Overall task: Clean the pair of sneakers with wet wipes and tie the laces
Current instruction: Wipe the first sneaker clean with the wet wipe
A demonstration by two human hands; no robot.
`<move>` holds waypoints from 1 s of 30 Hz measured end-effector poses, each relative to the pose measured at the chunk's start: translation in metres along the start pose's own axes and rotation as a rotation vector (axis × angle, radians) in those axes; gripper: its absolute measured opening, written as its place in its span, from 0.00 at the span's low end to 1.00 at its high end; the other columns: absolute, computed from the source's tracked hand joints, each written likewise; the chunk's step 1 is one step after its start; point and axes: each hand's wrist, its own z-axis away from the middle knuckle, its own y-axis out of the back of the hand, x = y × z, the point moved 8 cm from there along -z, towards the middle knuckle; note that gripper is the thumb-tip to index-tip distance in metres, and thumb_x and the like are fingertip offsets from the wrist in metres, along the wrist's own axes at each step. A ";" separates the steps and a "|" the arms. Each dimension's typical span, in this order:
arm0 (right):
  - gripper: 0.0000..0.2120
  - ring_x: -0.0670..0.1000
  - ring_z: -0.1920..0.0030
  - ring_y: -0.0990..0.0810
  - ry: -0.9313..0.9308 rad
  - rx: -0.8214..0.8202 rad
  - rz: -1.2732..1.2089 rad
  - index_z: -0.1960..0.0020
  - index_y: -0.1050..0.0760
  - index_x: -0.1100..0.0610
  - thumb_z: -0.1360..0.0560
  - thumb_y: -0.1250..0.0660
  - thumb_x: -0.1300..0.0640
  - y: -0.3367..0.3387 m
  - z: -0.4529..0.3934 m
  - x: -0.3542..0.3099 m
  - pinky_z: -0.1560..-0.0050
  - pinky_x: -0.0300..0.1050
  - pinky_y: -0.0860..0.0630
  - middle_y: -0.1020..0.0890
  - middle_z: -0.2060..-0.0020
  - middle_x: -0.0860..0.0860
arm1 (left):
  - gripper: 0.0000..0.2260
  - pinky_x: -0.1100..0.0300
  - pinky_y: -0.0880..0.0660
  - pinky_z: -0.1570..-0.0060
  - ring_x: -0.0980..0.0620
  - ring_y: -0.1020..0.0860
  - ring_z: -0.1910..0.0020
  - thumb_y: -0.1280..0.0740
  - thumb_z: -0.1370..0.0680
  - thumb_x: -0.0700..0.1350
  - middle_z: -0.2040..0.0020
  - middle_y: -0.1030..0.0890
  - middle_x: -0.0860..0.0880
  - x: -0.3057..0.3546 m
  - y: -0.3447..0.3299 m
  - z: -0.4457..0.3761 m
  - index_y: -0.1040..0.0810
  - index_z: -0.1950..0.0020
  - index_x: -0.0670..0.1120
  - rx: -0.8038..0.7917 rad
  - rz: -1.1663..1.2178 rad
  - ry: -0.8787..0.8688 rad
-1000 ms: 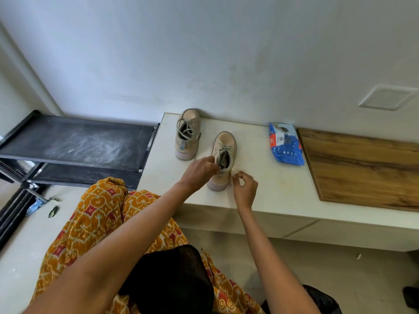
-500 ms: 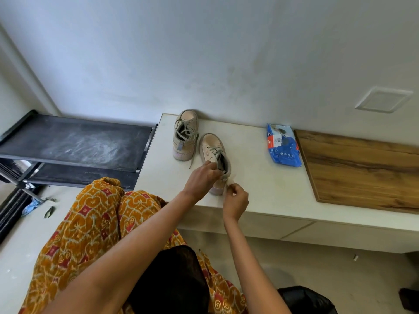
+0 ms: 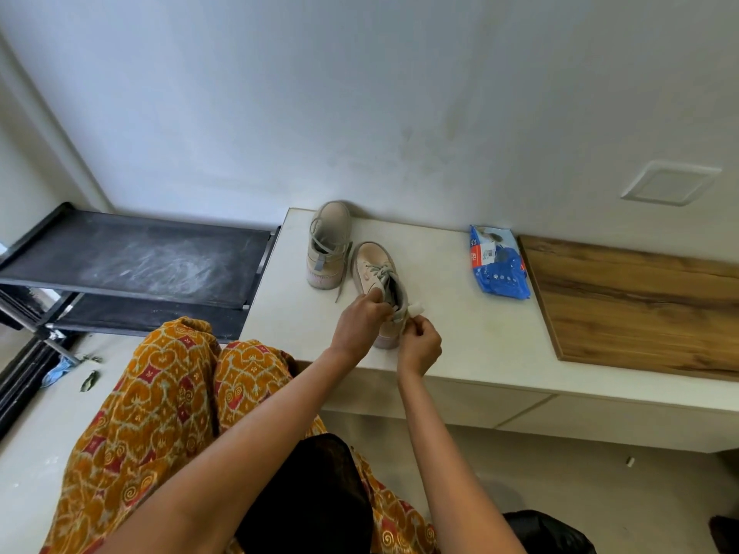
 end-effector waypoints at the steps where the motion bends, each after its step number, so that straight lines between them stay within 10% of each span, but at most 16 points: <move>1: 0.10 0.52 0.52 0.21 -0.002 0.007 -0.019 0.48 0.19 0.62 0.23 0.38 0.64 0.001 0.007 0.002 0.53 0.38 0.30 0.17 0.53 0.54 | 0.05 0.54 0.30 0.71 0.46 0.28 0.65 0.30 0.26 0.40 0.61 0.27 0.44 -0.002 0.000 0.000 0.18 0.59 0.39 0.009 0.012 0.011; 7: 0.08 0.51 0.54 0.19 0.027 -0.099 -0.013 0.49 0.18 0.63 0.24 0.36 0.64 -0.003 0.035 0.015 0.58 0.31 0.31 0.16 0.55 0.55 | 0.07 0.54 0.27 0.66 0.46 0.24 0.63 0.33 0.24 0.41 0.58 0.23 0.45 -0.012 0.000 0.003 0.17 0.51 0.40 0.014 0.088 0.082; 14: 0.06 0.43 0.55 0.19 0.196 -0.204 -0.113 0.49 0.19 0.57 0.25 0.32 0.61 -0.002 0.046 -0.017 0.57 0.27 0.25 0.17 0.56 0.48 | 0.08 0.60 0.22 0.61 0.51 0.20 0.60 0.33 0.23 0.49 0.58 0.20 0.49 -0.045 -0.020 0.046 0.26 0.49 0.45 0.046 0.804 0.559; 18: 0.03 0.42 0.58 0.20 0.251 -0.228 -0.091 0.51 0.21 0.57 0.24 0.33 0.60 -0.002 0.051 -0.021 0.59 0.32 0.25 0.17 0.58 0.47 | 0.10 0.59 0.25 0.65 0.50 0.22 0.64 0.31 0.25 0.45 0.62 0.19 0.45 -0.049 -0.021 0.044 0.21 0.53 0.37 0.028 0.892 0.664; 23: 0.09 0.49 0.49 0.24 0.415 -0.162 0.184 0.47 0.23 0.55 0.26 0.31 0.54 -0.001 0.028 -0.054 0.54 0.40 0.27 0.22 0.51 0.51 | 0.13 0.54 0.22 0.50 0.46 0.21 0.52 0.30 0.25 0.45 0.50 0.18 0.43 -0.098 -0.007 0.054 0.20 0.45 0.39 0.446 0.919 1.127; 30: 0.10 0.54 0.41 0.27 0.581 -0.272 0.579 0.49 0.18 0.50 0.28 0.31 0.48 -0.021 0.008 -0.059 0.45 0.48 0.29 0.22 0.39 0.51 | 0.07 0.55 0.26 0.51 0.41 0.21 0.49 0.30 0.26 0.42 0.50 0.18 0.41 -0.110 -0.009 0.022 0.21 0.51 0.40 0.509 0.729 1.218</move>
